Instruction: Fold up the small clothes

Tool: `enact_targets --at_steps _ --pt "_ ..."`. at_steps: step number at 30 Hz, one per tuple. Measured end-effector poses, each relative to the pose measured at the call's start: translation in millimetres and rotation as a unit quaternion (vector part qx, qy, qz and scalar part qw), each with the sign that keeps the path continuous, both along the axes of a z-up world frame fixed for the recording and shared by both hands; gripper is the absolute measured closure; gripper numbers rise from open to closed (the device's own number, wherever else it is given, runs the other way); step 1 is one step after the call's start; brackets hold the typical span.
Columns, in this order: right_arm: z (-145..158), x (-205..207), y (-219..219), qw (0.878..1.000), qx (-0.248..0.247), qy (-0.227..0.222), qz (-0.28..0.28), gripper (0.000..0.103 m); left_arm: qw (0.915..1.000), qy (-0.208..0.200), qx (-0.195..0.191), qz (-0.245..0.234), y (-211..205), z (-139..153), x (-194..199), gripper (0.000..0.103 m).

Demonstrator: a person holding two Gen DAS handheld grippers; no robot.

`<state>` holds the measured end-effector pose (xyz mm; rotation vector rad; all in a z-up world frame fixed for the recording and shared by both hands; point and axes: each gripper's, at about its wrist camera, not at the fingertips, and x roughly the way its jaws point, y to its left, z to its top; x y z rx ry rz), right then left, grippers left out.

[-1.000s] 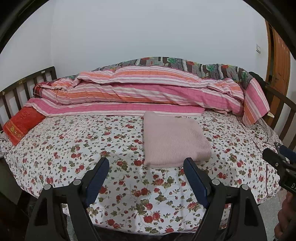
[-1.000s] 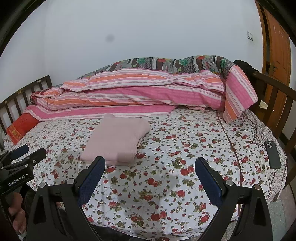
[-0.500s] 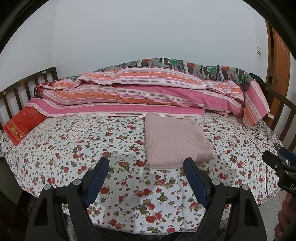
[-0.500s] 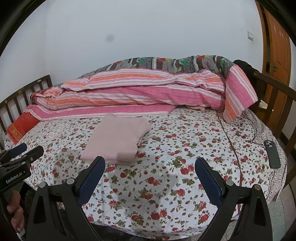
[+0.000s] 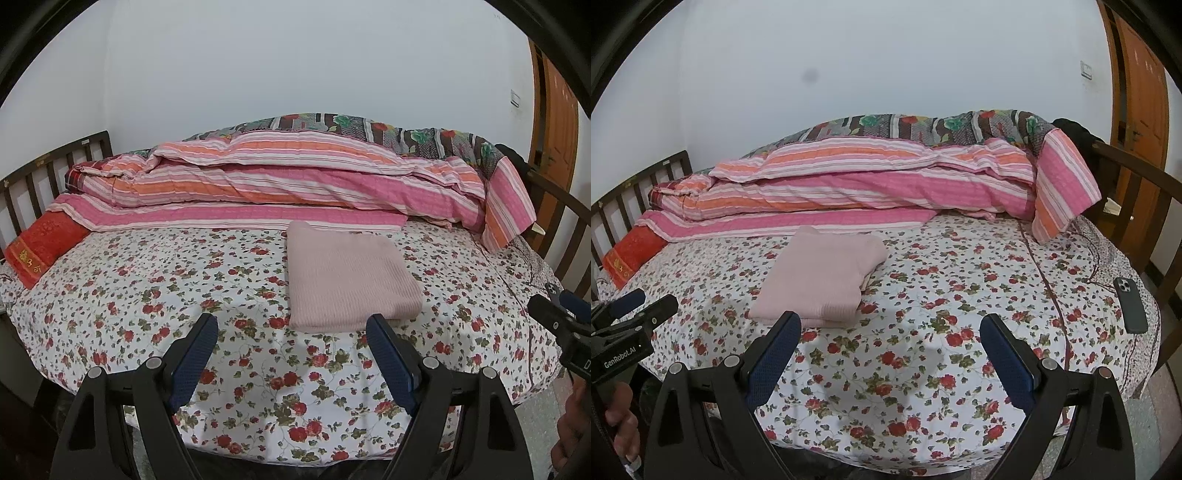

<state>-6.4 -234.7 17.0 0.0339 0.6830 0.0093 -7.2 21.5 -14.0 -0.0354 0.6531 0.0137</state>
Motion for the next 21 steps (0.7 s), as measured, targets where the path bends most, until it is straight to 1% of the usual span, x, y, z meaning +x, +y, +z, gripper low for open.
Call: enact_targets --at_steps 11,21 --pt "0 1 1 1.0 0.0 0.003 0.001 0.007 1.0 0.0 0.0 0.0 1 0 1 0.022" --pt "-4 9 1 1.0 -0.001 0.002 0.0 0.007 1.0 0.0 0.0 -0.006 9 -5 11 0.022"
